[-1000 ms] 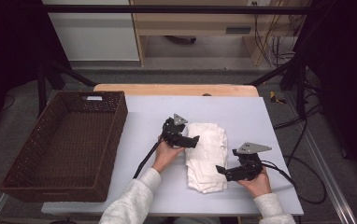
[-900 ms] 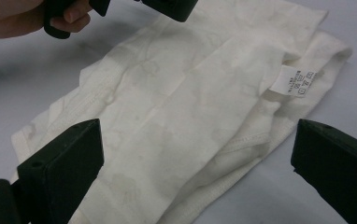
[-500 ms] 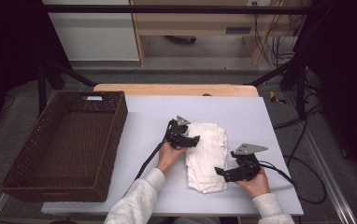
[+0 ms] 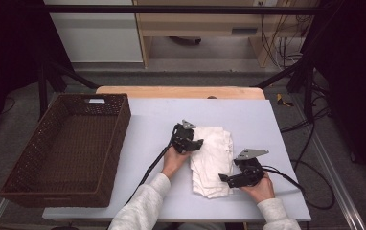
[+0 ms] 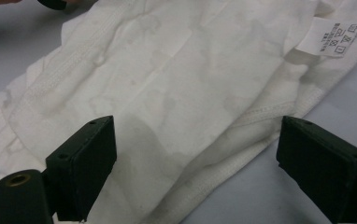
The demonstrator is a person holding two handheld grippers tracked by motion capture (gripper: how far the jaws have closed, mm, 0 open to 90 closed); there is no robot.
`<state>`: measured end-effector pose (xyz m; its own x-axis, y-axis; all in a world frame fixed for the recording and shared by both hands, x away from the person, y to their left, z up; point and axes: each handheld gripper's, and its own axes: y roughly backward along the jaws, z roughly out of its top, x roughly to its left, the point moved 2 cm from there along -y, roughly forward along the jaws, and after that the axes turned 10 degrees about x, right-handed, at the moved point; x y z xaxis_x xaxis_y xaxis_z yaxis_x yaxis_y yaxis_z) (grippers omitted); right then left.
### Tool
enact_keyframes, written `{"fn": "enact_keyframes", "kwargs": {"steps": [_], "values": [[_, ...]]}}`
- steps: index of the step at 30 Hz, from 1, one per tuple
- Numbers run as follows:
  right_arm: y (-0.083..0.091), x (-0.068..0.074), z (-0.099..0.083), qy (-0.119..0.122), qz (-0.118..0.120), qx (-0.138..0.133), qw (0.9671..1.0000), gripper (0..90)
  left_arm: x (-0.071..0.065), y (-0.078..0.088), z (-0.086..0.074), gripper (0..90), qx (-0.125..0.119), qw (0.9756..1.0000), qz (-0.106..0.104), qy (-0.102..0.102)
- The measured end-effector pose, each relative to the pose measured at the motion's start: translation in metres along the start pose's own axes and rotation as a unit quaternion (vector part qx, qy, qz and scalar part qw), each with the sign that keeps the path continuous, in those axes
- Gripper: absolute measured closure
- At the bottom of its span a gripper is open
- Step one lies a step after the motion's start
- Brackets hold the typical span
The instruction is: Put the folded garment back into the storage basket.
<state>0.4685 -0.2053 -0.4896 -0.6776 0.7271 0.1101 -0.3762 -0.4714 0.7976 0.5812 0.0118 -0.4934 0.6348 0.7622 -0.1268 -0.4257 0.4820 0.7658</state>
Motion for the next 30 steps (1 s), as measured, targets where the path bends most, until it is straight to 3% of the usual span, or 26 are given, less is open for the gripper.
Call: {"fn": "enact_keyframes", "kwargs": {"steps": [15,22,30], "values": [[-0.0043,0.0008,-0.0030,-0.011,-0.019,0.014,0.9997,24.3,-0.0035,-0.0012,-0.0010,66.8,0.003,0.9998,-0.011,0.016],[-0.0036,0.0046,-0.0042,-0.015,-0.014,0.006,0.9998,38.8,-0.0037,-0.0008,-0.0007,71.1,0.006,0.9994,-0.019,0.028],[-0.0032,0.0073,-0.0038,-0.030,-0.018,0.005,0.9994,56.6,-0.0053,-0.0003,-0.0007,73.7,0.004,0.9995,-0.017,0.026]]}}
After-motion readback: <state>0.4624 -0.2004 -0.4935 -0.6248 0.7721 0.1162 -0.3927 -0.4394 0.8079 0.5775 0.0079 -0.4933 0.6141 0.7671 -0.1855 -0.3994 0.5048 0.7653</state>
